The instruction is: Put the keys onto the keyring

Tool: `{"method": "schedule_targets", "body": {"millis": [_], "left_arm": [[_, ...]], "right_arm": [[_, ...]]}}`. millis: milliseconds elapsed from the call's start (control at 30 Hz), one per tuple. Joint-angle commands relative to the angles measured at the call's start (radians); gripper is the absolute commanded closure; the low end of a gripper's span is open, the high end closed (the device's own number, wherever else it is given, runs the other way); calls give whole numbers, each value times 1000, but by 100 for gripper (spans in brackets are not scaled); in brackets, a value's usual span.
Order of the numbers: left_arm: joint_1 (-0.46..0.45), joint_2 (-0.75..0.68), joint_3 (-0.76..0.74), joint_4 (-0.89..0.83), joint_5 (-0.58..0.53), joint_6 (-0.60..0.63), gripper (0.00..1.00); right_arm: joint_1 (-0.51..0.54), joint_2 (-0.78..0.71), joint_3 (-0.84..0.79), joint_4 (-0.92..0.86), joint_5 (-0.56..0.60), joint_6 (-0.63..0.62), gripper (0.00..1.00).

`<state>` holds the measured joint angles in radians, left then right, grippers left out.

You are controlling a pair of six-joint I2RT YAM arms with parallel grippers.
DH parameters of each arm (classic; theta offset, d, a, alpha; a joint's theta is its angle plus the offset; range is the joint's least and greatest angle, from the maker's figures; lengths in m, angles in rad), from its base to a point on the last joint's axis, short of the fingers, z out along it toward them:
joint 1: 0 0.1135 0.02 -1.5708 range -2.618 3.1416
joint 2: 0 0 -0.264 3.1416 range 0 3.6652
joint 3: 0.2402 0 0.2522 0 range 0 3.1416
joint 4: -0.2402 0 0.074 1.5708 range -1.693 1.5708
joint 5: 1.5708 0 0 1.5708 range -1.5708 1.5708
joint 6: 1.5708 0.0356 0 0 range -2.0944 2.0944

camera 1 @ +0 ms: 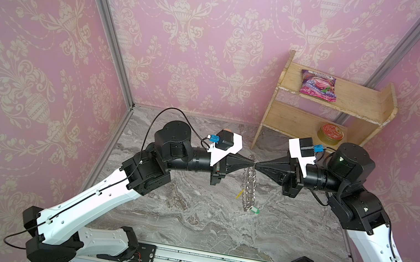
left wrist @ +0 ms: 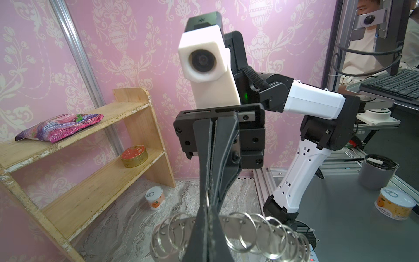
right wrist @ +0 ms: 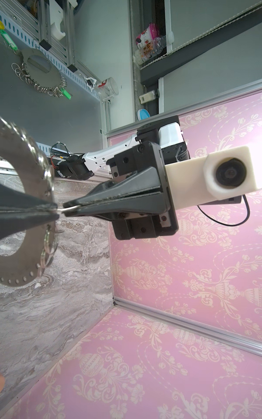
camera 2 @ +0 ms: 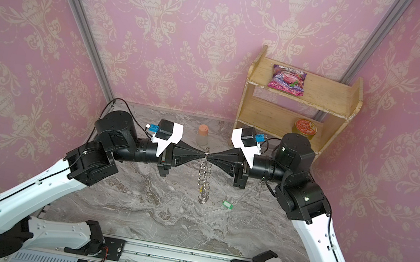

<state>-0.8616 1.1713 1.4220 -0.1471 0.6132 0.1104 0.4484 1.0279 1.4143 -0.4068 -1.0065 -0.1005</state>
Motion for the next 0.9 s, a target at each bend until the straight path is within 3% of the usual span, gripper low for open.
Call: {"method": "schedule_targets", "body": {"millis": [0,167,267,367,567,867], "left_arm": [[-7,-13,0,51,14,-14,100],[-7,-21,-1,11,-31,-10,98],[-7,-43,3,-71,-108,9,73],[-7,-51,45,-228,-173,44,59],[-7,-5,181,-476,-180,82,57],[-7,72,265,-515,-77,72,64]], "right_arm": [[16,-16,1,13,-7,22,100],[17,-11,43,-69,24,-20,100],[17,14,128,-257,75,-122,100],[17,47,203,-403,110,-186,100],[17,71,237,-472,130,-202,100],[26,117,290,-513,133,-210,100]]}}
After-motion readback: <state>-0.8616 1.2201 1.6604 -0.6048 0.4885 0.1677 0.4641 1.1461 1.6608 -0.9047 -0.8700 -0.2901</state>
